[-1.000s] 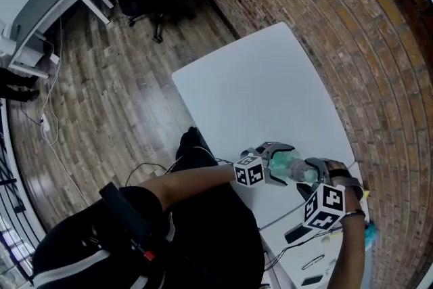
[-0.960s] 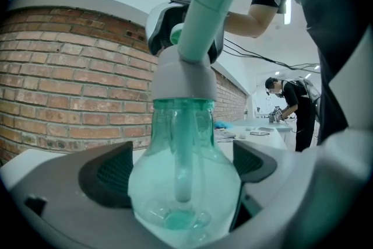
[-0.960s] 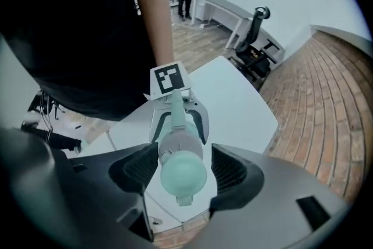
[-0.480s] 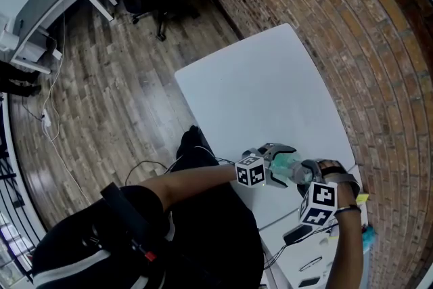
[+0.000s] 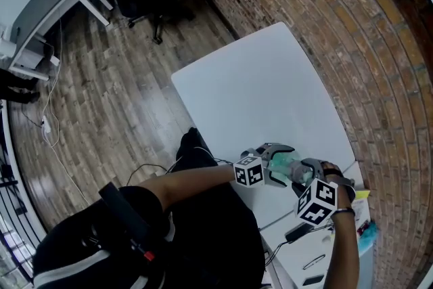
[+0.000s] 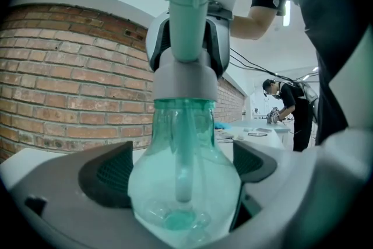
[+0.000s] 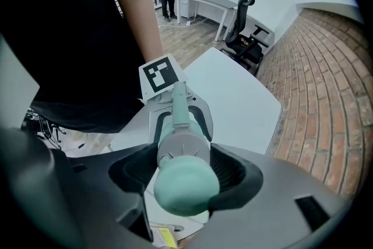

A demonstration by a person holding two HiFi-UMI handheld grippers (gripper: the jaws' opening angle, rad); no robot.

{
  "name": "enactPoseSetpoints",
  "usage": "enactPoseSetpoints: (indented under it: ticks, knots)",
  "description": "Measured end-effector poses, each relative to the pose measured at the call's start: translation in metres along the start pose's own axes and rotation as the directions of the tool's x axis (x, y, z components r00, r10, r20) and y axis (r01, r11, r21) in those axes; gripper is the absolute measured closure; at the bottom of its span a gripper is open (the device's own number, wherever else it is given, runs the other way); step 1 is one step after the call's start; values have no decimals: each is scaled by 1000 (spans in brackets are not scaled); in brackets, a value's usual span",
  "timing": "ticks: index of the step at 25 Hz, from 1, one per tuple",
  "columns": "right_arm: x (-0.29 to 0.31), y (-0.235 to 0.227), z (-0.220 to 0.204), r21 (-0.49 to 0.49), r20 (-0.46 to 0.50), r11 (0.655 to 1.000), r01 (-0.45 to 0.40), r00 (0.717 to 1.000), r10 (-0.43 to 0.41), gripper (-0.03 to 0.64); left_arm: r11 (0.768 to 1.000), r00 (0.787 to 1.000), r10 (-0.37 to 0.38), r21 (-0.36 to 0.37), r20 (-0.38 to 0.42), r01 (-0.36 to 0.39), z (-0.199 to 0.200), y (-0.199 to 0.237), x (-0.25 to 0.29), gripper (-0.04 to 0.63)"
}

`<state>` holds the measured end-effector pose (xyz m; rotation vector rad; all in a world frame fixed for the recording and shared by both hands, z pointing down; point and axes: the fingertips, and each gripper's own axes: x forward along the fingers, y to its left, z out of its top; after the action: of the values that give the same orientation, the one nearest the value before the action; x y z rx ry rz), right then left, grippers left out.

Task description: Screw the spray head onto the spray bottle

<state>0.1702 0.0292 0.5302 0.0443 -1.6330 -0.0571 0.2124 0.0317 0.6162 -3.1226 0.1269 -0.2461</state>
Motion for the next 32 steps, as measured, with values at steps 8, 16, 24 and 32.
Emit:
enactPoseSetpoints:
  ticks: [8, 16, 24, 32]
  knots:
    - [-1, -2, 1, 52, 32, 999, 1, 999, -3, 341, 1000, 1000, 0, -3, -4, 0, 1, 1, 0, 63]
    - [-7, -1, -1, 27, 54, 998, 55, 997, -56, 341, 1000, 1000, -13, 7, -3, 13, 0, -2, -2, 63]
    - [-38, -5, 1, 285, 203, 950, 126, 961, -188, 341, 1000, 1000, -9, 3, 8, 9, 1, 1, -11, 72]
    - [-90, -13, -3, 696, 372, 700, 161, 752, -544, 342, 1000, 1000, 4, -14, 5, -4, 8, 7, -29, 107]
